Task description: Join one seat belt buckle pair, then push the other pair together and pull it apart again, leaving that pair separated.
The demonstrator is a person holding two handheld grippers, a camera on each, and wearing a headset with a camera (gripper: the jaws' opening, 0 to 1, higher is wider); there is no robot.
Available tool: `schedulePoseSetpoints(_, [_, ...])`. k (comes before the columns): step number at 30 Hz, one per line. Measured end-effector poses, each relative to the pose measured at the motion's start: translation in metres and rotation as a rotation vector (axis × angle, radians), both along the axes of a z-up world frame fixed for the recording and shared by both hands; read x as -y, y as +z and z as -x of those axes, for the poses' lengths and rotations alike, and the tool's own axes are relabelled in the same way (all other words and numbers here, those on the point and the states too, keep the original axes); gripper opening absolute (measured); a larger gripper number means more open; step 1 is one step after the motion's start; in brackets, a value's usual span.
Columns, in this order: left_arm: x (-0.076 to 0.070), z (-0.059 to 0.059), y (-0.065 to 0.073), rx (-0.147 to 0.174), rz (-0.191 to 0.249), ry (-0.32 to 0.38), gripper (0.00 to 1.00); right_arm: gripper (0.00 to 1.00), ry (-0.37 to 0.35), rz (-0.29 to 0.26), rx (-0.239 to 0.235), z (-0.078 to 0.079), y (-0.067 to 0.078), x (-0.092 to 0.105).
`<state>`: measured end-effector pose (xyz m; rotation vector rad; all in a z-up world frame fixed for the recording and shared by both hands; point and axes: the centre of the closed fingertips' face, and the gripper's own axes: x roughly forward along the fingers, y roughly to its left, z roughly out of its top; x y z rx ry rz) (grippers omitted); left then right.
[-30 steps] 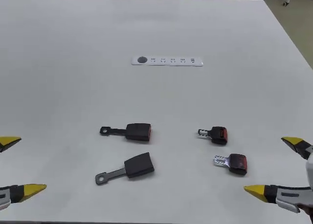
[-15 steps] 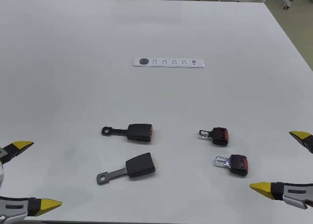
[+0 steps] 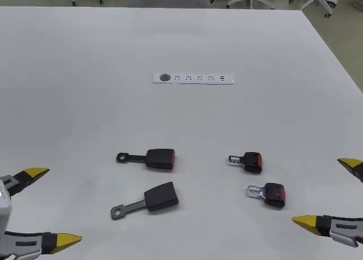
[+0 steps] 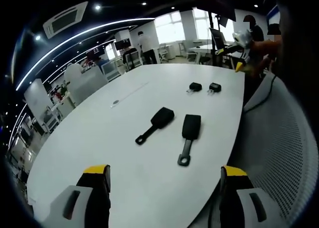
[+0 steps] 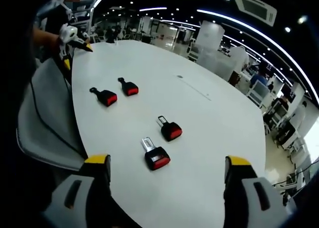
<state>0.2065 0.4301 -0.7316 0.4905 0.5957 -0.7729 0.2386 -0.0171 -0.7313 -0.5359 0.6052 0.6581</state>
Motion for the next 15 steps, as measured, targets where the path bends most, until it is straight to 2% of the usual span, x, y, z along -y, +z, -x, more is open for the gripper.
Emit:
schedulePoseSetpoints(1, [0.0003,0.0,-0.0001,0.002,-0.002,-0.001,0.93,0.96,-0.004,0.016,-0.007,0.0003,-0.002,0.003])
schedulePoseSetpoints(4, [0.0015,0.0003,-0.0001,0.01,-0.013,-0.011,0.93,0.94,-0.008,0.001,-0.017,0.0016,-0.0024,0.0033])
schedulePoseSetpoints(6, [0.0024,0.0002,0.0,0.007,-0.005,-0.006,0.93,0.92,-0.009,0.006,-0.021,0.0036,-0.0028,0.0031])
schedulePoseSetpoints(12, [0.0073,-0.0061,0.0029,0.018,-0.012,-0.003,0.92,0.89,-0.019,0.007,-0.038,0.0085,-0.0048,0.0025])
schedulePoseSetpoints(15, [0.0093,-0.0079,0.0027,0.021,-0.035,-0.017,0.93,0.89,-0.019,0.01,-0.037,0.0091,-0.0044,0.003])
